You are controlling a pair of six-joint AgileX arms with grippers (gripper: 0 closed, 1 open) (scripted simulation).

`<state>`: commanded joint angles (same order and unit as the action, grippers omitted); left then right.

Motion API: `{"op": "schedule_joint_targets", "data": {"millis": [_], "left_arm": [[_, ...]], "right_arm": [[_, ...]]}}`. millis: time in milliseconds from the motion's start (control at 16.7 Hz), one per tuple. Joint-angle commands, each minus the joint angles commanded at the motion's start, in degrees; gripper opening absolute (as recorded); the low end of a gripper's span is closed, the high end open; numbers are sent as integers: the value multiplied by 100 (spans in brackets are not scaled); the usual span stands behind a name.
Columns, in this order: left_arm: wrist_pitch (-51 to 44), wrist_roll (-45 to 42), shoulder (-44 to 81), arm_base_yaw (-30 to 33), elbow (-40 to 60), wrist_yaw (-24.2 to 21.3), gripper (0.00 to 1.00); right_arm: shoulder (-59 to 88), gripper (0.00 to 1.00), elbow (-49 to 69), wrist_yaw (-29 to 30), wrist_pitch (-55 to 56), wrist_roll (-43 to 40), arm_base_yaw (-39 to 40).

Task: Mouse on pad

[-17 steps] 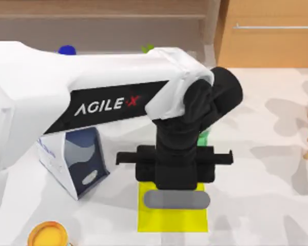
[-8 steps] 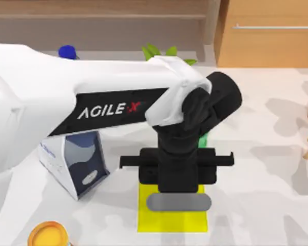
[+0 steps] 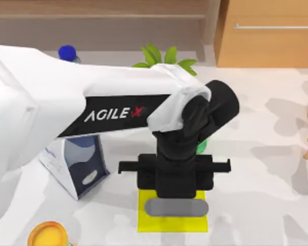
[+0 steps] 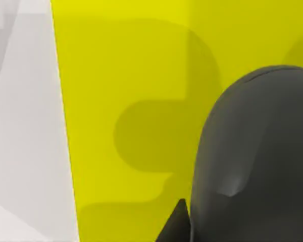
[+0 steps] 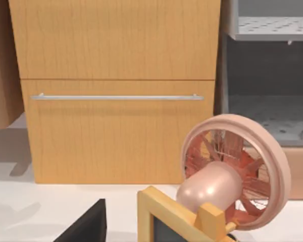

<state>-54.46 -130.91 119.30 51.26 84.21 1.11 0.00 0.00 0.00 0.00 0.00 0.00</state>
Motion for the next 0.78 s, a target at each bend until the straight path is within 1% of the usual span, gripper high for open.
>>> {"op": "schedule_joint_targets", "data": {"millis": [720,780], "left_arm": [[0,0,0,0,0,0,98],[0,0,0,0,0,0,100]], "right_arm": [[0,100,0,0,0,0,0],[0,100,0,0,0,0,0]]}}
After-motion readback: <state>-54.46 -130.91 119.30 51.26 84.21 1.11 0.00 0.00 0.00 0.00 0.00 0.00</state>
